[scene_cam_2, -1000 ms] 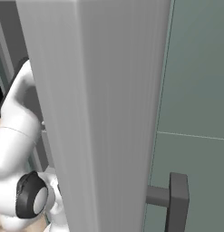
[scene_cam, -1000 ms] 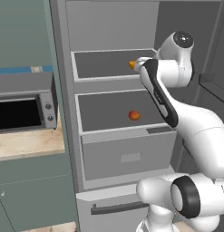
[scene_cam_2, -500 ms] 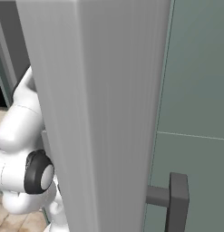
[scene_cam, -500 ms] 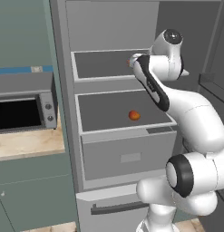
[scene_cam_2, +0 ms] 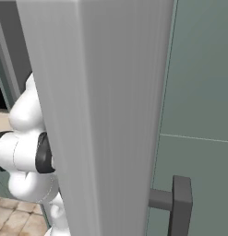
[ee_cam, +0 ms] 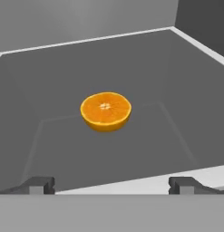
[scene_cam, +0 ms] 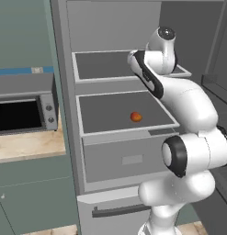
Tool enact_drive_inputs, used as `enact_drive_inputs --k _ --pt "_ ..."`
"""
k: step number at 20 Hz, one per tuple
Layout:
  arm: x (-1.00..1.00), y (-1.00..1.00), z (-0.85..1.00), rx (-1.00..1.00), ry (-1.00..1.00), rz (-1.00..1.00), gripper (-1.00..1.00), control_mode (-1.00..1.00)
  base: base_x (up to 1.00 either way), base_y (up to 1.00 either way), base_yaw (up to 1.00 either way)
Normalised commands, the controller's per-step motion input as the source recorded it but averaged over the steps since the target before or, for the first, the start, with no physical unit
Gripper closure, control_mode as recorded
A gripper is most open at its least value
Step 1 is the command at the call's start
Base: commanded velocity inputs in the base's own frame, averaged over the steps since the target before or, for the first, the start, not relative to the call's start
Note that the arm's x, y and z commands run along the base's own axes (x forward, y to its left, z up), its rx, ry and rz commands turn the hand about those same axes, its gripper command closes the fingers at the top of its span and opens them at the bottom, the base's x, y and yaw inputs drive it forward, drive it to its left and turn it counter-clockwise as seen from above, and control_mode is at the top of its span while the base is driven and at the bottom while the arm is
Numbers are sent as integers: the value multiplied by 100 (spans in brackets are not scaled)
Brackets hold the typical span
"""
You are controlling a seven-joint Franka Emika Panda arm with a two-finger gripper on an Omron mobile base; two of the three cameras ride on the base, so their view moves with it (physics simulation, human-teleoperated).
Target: Pick the orange and mango from the fridge and place them inside the tupperware on the counter.
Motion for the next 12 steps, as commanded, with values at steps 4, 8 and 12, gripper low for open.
enact_drive_inputs --k 4,8,12 --pt "19 -1 -21 0 0 0 -100 -100 0 0 0" --pt "29 -1 -20 0 0 0 -100 -100 0 0 0" --pt "48 -2 -9 0 2 0 -100 -100 0 0 0"
